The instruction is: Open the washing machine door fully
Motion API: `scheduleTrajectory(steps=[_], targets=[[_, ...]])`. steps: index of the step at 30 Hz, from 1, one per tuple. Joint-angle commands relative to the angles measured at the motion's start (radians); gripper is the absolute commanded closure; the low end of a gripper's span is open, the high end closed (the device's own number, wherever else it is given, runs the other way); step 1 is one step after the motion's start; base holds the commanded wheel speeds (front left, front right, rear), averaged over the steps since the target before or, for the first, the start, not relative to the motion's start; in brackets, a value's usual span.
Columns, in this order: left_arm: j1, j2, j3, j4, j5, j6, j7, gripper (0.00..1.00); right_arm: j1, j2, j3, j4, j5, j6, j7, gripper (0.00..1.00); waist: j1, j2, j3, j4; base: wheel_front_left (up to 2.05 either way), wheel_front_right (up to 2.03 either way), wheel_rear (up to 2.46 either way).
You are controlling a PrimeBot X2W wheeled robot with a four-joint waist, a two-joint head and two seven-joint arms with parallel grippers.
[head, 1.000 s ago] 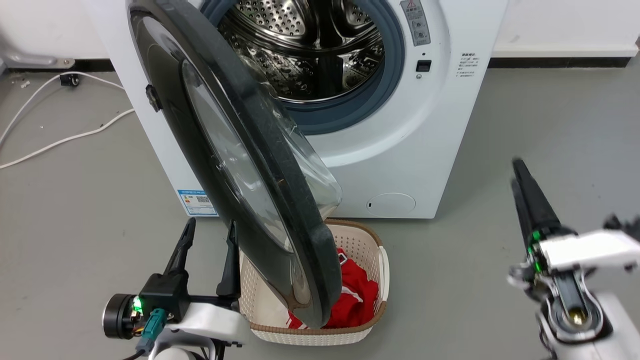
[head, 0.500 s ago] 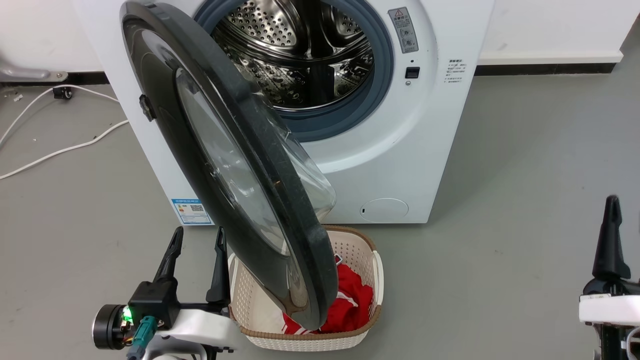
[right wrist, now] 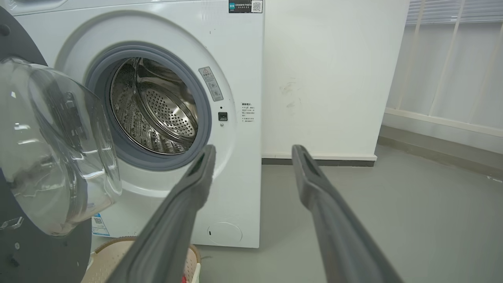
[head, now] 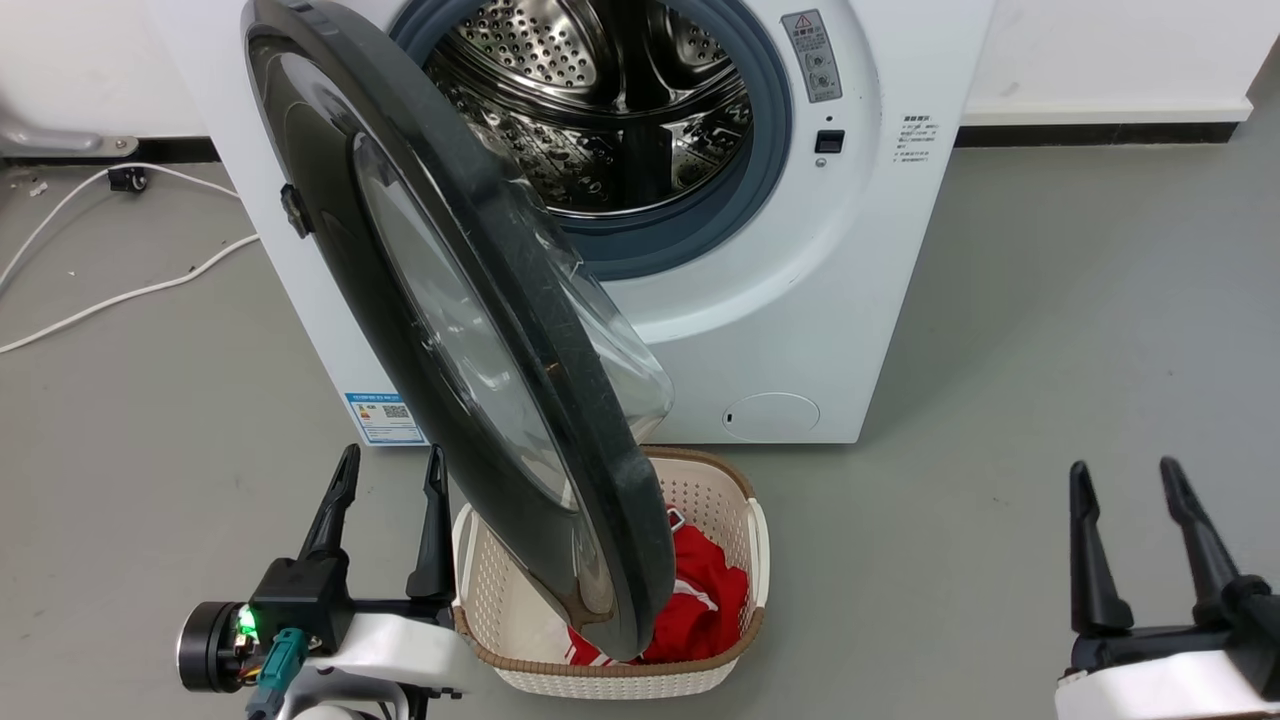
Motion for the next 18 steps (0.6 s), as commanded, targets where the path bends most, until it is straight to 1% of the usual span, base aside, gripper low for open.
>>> scheduleTrajectory(steps=[1, 6, 14, 15, 16, 18], targets=[[-0.008, 0.0, 0.0, -0.002, 0.005, -0.002, -0.002, 0.0, 0.008, 0.002, 0.002, 0.005, 0.013, 0.0, -0.003, 0.0, 0.0001, -0.0001, 0.0, -0.001, 0.0, 0.0, 0.0], [-0.004, 0.0, 0.0, -0.001, 0.007, -0.003, -0.002, 0.0, -0.006, 0.002, 0.02, 0.041, 0.017, 0.0, -0.006, 0.0, 0.0001, -0.0001, 0.001, -0.005, 0.0, 0.0, 0.0], [-0.003, 0.0, 0.001, -0.001, 0.009, -0.004, -0.002, 0.0, -0.019, 0.002, 0.031, 0.061, 0.017, 0.0, -0.01, 0.0, 0.0001, -0.0001, 0.002, -0.005, 0.0, 0.0, 0.0], [-0.003, 0.0, 0.0, -0.002, 0.01, -0.006, -0.002, 0.23, -0.02, 0.002, 0.031, 0.062, 0.015, 0.0, -0.011, 0.0, 0.0001, -0.0001, 0.001, -0.005, 0.0, 0.0, 0.0], [-0.002, 0.0, -0.001, -0.002, 0.01, -0.008, -0.002, 1.0, -0.02, 0.002, 0.033, 0.063, 0.018, 0.0, -0.011, 0.0, 0.0001, -0.0001, 0.001, -0.005, 0.0, 0.0, 0.0], [-0.002, 0.0, -0.002, -0.008, 0.007, -0.011, -0.002, 1.0, -0.02, 0.002, 0.033, 0.065, 0.017, 0.0, -0.011, 0.0, 0.0001, -0.0001, 0.002, -0.004, 0.0, 0.0, 0.0]])
